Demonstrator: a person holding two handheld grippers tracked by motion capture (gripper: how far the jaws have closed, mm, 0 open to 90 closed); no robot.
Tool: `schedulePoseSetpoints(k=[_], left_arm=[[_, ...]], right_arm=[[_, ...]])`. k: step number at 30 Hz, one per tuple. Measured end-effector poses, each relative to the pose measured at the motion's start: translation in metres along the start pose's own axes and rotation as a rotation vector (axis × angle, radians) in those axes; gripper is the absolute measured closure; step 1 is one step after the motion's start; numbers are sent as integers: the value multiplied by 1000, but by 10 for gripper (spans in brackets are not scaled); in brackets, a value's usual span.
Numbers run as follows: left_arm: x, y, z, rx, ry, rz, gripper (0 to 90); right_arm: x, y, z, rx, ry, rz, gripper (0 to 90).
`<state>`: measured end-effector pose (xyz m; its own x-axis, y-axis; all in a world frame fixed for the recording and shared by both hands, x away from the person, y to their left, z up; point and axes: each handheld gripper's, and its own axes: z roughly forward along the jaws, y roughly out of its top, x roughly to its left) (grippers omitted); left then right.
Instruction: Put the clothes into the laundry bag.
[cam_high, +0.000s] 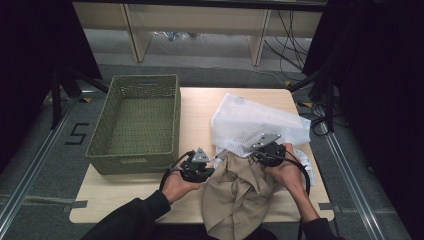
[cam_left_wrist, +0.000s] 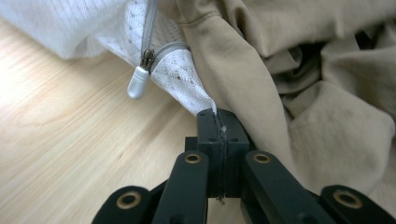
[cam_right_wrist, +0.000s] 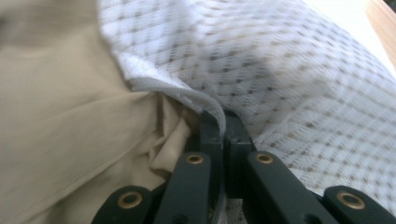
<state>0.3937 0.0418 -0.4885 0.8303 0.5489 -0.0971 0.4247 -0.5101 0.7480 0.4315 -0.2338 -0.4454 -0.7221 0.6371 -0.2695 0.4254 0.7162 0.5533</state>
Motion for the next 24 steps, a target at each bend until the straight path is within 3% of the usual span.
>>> schedulePoseSetpoints(k=[5, 7, 10, 11, 12, 13, 15, 17, 20, 21, 24], left_arm=[[9, -5, -3, 11, 32, -9, 889], [16, -5, -8, 13, 76, 2, 886], [24, -9, -14, 6, 99, -47, 868], [26, -10, -15, 6, 92, -51, 838], [27, -11, -17, 9, 85, -52, 807], [25, -12, -19, -4, 64, -77, 766], [24, -13, -27, 18, 66, -86, 640], [20, -13, -36, -7, 61, -108, 530], [14, -13, -49, -13, 6, -129, 458], [9, -14, -49, -21, -39, -157, 437], [-7, -19, -42, 35, -102, -160, 316]], right_arm=[[-1, 7, 5, -22, 44, -5, 900], [2, 10, -1, -26, 39, -18, 900], [4, 13, -11, -65, 61, -21, 900], [5, 14, -16, -77, 67, -41, 900], [7, 15, -21, -85, 65, -31, 900], [10, 16, -26, -88, 59, -34, 900], [13, 19, -33, -105, 67, -45, 900], [15, 22, -40, -125, 75, -73, 900], [16, 25, -48, -137, 69, -68, 900], [17, 26, -49, -141, 72, -70, 900], [18, 29, -54, -158, 74, -82, 900]])
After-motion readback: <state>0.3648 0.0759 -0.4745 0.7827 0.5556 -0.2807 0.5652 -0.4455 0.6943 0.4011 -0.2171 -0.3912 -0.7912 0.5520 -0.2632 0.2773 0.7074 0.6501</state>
